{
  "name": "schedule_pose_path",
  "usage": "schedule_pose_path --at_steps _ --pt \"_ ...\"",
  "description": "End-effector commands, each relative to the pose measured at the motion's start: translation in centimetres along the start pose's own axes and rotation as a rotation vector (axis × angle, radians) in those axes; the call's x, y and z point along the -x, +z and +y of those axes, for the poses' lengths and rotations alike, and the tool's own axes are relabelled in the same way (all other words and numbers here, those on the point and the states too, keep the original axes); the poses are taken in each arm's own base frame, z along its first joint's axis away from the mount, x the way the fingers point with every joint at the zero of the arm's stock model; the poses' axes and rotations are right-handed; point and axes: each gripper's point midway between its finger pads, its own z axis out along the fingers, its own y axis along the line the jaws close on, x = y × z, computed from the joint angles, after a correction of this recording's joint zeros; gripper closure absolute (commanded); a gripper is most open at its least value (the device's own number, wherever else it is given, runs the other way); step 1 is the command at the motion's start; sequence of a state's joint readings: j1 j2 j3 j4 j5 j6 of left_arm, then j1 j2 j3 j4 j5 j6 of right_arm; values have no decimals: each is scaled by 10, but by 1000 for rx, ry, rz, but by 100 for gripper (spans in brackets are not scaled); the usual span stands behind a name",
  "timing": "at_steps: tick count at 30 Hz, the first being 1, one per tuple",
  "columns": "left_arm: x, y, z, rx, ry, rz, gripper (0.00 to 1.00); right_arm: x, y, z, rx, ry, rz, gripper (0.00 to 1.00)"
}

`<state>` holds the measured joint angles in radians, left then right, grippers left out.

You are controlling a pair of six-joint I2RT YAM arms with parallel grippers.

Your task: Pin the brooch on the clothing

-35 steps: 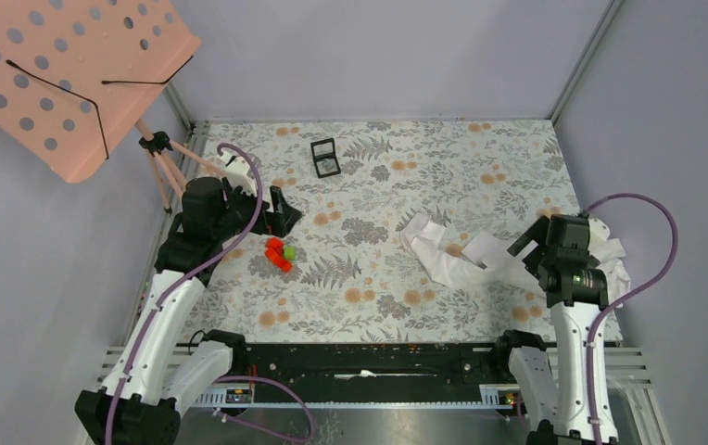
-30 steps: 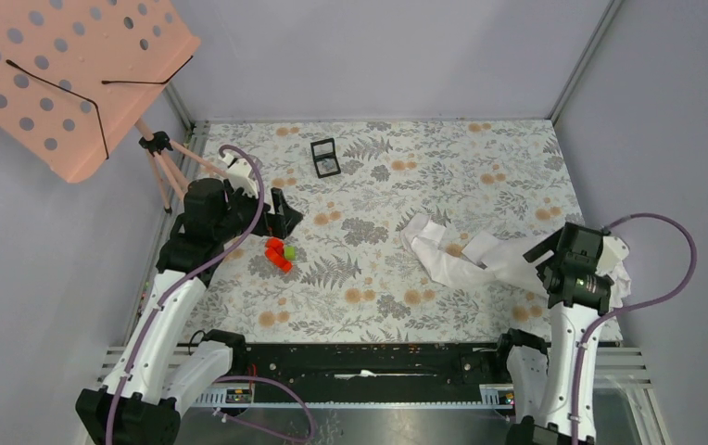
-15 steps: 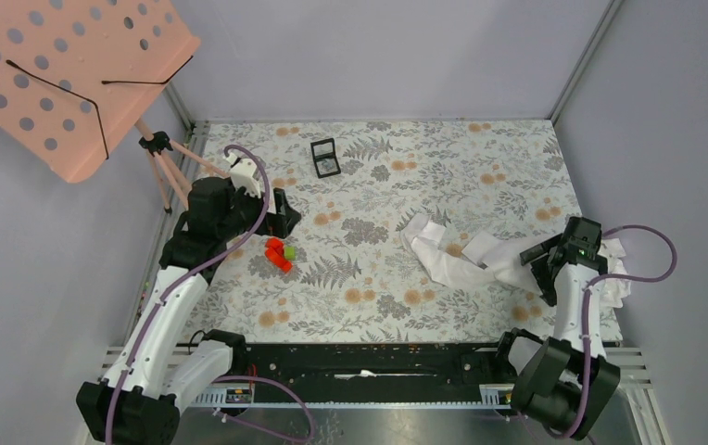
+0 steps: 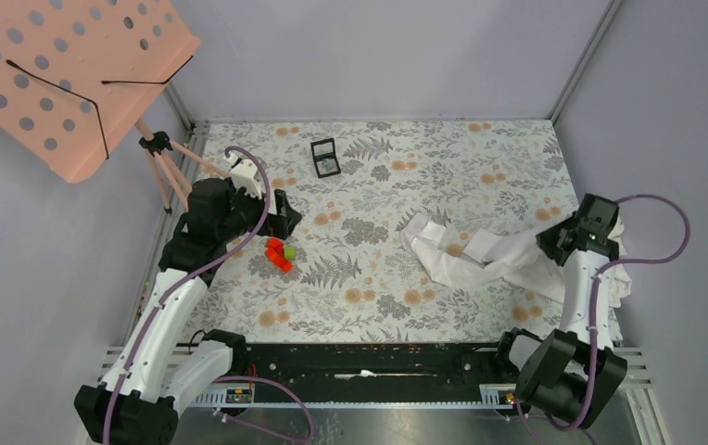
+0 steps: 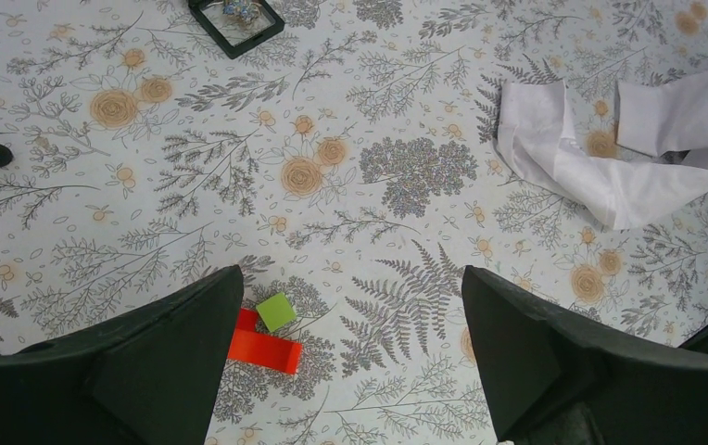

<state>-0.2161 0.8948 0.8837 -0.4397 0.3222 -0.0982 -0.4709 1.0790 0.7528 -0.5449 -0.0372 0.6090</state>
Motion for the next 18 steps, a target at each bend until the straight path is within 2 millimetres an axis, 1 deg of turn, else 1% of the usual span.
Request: schedule_pose_path --at_steps 1,3,4,5,6,7,9,11,12,13,14,15,16,17,18 --pt "38 -12 -17 -61 40 -116 1 49 -65 83 281 -130 -151 100" --pt "45 -14 -24 -88 50 -131 1 48 -91 119 343 -250 -160 100" --pt "49 -16 -27 -97 57 -139 1 45 -106 141 388 -323 -160 100" --pt "53 -18 -31 -109 64 -149 1 36 -113 161 416 -389 -135 100" --pt "57 -20 -35 -123 72 -158 1 32 -131 181 463 -438 -135 100" --pt "60 -22 -38 -136 77 -165 1 23 -143 202 511 -491 -120 100" --pt "67 -28 -47 -172 79 -181 1 1 -174 239 602 -602 -102 100" --pt "74 -34 -57 -214 69 -199 1 -21 -208 269 704 -702 -92 100" --pt "78 -38 -62 -239 65 -213 1 -37 -229 284 770 -756 -80 100" --pt "82 -42 -68 -264 58 -225 1 -46 -247 296 825 -791 -74 100" --pt "85 -46 -74 -292 43 -235 1 -51 -274 308 895 -819 -88 100" --pt "88 -49 -78 -313 42 -246 1 -57 -294 316 945 -839 -92 100" --pt "89 -52 -83 -335 33 -253 1 -63 -310 322 981 -864 -96 100" --pt "91 -54 -86 -353 26 -261 1 -68 -329 327 1029 -886 -104 100" --pt "92 -58 -90 -372 12 -269 1 -74 -343 330 1061 -908 -102 100"
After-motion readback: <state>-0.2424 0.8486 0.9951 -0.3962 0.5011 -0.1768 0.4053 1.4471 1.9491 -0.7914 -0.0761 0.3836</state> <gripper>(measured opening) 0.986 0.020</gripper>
